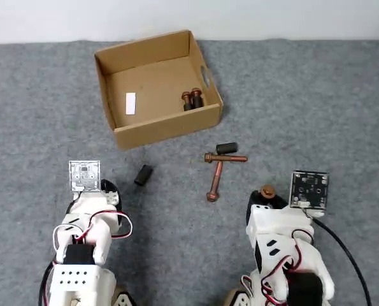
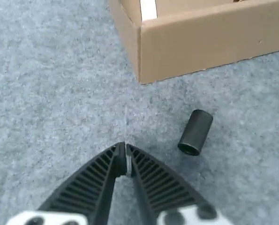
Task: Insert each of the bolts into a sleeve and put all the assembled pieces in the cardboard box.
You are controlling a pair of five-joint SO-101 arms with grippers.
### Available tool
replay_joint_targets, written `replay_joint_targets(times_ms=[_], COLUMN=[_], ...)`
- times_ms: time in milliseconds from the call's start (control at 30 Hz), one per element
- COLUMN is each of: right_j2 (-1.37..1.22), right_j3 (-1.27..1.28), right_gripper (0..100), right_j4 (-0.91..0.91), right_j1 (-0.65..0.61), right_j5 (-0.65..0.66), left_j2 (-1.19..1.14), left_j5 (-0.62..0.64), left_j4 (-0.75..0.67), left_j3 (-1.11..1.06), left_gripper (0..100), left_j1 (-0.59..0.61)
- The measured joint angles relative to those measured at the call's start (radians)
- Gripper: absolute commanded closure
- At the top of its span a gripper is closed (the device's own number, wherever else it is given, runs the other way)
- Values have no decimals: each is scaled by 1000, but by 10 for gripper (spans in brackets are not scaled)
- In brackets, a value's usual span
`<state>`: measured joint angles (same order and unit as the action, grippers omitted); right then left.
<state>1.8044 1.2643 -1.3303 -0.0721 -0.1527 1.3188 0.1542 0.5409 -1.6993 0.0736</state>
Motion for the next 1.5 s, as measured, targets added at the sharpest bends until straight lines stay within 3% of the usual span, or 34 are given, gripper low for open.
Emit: replay_joint_targets(times_ms=[267, 633, 967, 1233, 1500], right_j2=[-152, -858, -1287, -1571, -1873], right_j3=[-43, -462, -689, -772, -973], right_gripper=[991, 991, 990, 990, 990], right_j4=[127, 482, 795, 1092, 1143], right_j1=[6, 0, -215, -281, -296], right_j5=[0, 0, 0, 175, 221], left_j2=[0, 0, 0, 0, 0], left_j5=[0, 0, 0, 0, 0], left_j4=[0, 0, 0, 0, 0], left_j3=[-2, -2, -2, -2, -2], left_gripper=[995, 995, 995, 995, 995], left_j1=[0, 2, 48, 55, 55])
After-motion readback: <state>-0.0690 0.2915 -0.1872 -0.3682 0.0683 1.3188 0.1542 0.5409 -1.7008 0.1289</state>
